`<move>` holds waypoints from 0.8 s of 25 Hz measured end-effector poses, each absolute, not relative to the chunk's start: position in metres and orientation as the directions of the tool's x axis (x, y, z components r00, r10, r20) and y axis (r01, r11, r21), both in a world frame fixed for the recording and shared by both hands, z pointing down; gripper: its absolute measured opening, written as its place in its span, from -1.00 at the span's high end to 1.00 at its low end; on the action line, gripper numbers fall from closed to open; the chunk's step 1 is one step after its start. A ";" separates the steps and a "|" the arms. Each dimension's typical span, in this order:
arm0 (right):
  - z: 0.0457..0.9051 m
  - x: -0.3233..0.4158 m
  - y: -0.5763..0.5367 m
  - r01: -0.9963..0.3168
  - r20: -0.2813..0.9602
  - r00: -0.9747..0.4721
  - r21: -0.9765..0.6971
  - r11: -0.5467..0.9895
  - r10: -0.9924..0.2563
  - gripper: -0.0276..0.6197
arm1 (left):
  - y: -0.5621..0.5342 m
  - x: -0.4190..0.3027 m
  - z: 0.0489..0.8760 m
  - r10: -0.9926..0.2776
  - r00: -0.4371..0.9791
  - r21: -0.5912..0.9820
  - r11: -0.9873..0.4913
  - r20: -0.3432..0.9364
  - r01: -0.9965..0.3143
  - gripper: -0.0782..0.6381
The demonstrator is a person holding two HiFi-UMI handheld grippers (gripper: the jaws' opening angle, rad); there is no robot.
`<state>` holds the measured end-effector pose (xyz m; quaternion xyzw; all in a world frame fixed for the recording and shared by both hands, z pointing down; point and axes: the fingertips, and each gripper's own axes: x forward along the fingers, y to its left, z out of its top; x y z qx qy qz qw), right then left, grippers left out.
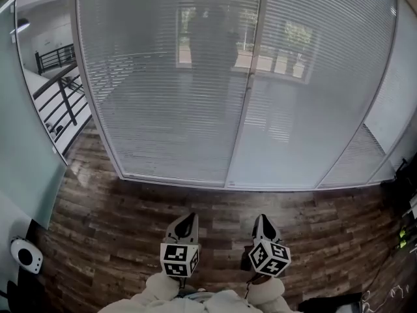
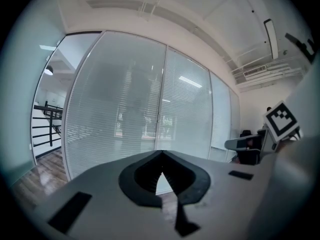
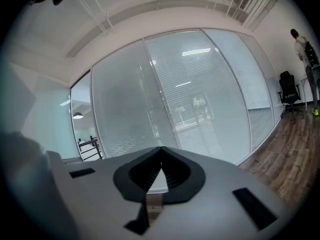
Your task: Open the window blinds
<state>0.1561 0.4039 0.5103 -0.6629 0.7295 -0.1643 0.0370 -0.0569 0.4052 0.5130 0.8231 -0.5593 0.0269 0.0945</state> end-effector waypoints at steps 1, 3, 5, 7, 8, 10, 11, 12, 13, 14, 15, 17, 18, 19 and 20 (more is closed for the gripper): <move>0.513 0.157 0.395 -0.955 0.171 -0.119 -0.290 0.065 -0.978 0.87 | 0.397 -0.055 0.516 -0.914 0.375 0.127 -0.357 0.157 -0.925 0.78; 0.518 0.160 0.379 -0.954 0.184 -0.119 -0.293 0.062 -0.976 0.87 | 0.379 -0.053 0.520 -0.911 0.376 0.127 -0.358 0.167 -0.925 0.78; 0.522 0.164 0.365 -0.954 0.196 -0.115 -0.296 0.052 -0.974 0.87 | 0.360 -0.051 0.521 -0.911 0.375 0.128 -0.357 0.172 -0.925 0.78; 0.528 0.170 0.351 -0.953 0.208 -0.106 -0.299 0.040 -0.972 0.87 | 0.342 -0.049 0.522 -0.911 0.375 0.131 -0.356 0.173 -0.925 0.78; 0.530 0.173 0.344 -0.954 0.213 -0.101 -0.299 0.034 -0.972 0.87 | 0.332 -0.048 0.522 -0.911 0.376 0.131 -0.357 0.172 -0.925 0.78; 0.536 0.180 0.328 -0.954 0.217 -0.085 -0.301 0.016 -0.972 0.87 | 0.313 -0.045 0.525 -0.909 0.382 0.128 -0.364 0.166 -0.922 0.78; 0.539 0.184 0.320 -0.953 0.217 -0.073 -0.304 0.003 -0.973 0.87 | 0.303 -0.043 0.527 -0.907 0.388 0.127 -0.370 0.166 -0.920 0.78; 0.542 0.187 0.311 -0.951 0.218 -0.060 -0.308 -0.010 -0.974 0.87 | 0.292 -0.041 0.529 -0.904 0.395 0.126 -0.378 0.165 -0.917 0.78; 0.545 0.191 0.301 -0.950 0.219 -0.048 -0.312 -0.024 -0.974 0.87 | 0.281 -0.038 0.531 -0.900 0.403 0.127 -0.386 0.164 -0.914 0.78; 0.548 0.193 0.291 -0.948 0.223 -0.039 -0.316 -0.035 -0.974 0.87 | 0.269 -0.036 0.532 -0.897 0.410 0.127 -0.393 0.164 -0.911 0.78; 0.551 0.193 0.279 -0.947 0.228 -0.034 -0.319 -0.042 -0.973 0.87 | 0.256 -0.035 0.533 -0.895 0.415 0.125 -0.399 0.162 -0.908 0.78; 0.552 0.190 0.251 -0.944 0.234 -0.034 -0.326 -0.046 -0.972 0.87 | 0.225 -0.035 0.529 -0.892 0.423 0.120 -0.408 0.159 -0.905 0.78; 0.551 0.188 0.234 -0.944 0.234 -0.035 -0.328 -0.045 -0.972 0.87 | 0.208 -0.035 0.527 -0.891 0.427 0.117 -0.412 0.157 -0.903 0.78; 0.548 0.187 0.216 -0.944 0.232 -0.036 -0.327 -0.043 -0.972 0.87 | 0.191 -0.035 0.523 -0.889 0.430 0.113 -0.417 0.154 -0.902 0.78; 0.544 0.186 0.197 -0.945 0.227 -0.035 -0.325 -0.041 -0.973 0.87 | 0.172 -0.035 0.520 -0.889 0.433 0.108 -0.420 0.148 -0.901 0.78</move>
